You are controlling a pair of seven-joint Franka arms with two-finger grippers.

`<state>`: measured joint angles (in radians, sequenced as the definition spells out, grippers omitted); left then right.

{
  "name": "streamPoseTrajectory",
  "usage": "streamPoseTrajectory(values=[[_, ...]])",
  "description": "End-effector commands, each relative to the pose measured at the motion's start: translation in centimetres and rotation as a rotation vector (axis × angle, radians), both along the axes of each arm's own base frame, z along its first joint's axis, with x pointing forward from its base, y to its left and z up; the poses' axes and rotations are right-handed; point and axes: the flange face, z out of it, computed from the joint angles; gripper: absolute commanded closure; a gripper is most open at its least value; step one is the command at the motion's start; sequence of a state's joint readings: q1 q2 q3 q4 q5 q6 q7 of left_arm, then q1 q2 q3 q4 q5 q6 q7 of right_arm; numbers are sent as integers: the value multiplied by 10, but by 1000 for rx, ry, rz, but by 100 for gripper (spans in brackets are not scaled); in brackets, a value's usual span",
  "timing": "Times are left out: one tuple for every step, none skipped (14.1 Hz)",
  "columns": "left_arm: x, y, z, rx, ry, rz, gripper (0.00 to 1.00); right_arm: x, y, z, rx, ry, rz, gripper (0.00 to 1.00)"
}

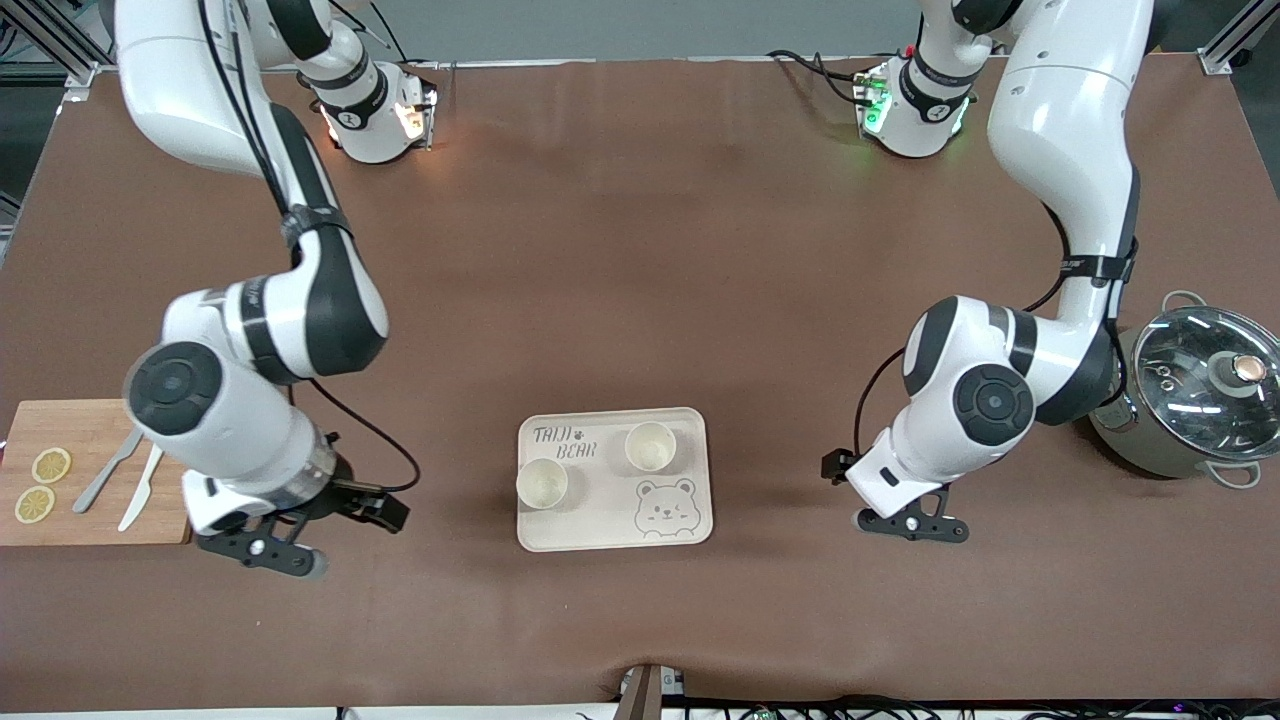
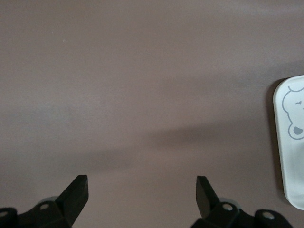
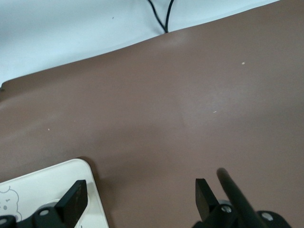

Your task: Place white IKEA cup upright on tray with both arms

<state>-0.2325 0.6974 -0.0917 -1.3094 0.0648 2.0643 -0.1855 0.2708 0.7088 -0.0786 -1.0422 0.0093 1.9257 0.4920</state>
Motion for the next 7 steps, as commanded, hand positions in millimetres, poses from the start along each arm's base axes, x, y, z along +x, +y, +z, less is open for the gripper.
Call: streamPoseTrajectory(values=[[-7, 9, 23, 22, -13, -6, 0, -9, -29, 23, 20, 38, -3, 0], [-7, 12, 27, 21, -18, -2, 0, -11, -44, 33, 13, 44, 20, 0], [-4, 20, 33, 19, -26, 11, 0, -12, -62, 41, 6, 51, 42, 0], [-1, 31, 39, 17, -35, 25, 0, -14, -81, 52, 4, 53, 55, 0], [0, 34, 47, 16, -47, 28, 0, -18, -100, 62, 2, 64, 70, 0], [2, 45, 59, 13, -64, 44, 0, -23, -115, 72, 9, 74, 86, 0], [3, 60, 76, 3, -83, 67, 0, -27, -131, 84, 22, 76, 92, 0]])
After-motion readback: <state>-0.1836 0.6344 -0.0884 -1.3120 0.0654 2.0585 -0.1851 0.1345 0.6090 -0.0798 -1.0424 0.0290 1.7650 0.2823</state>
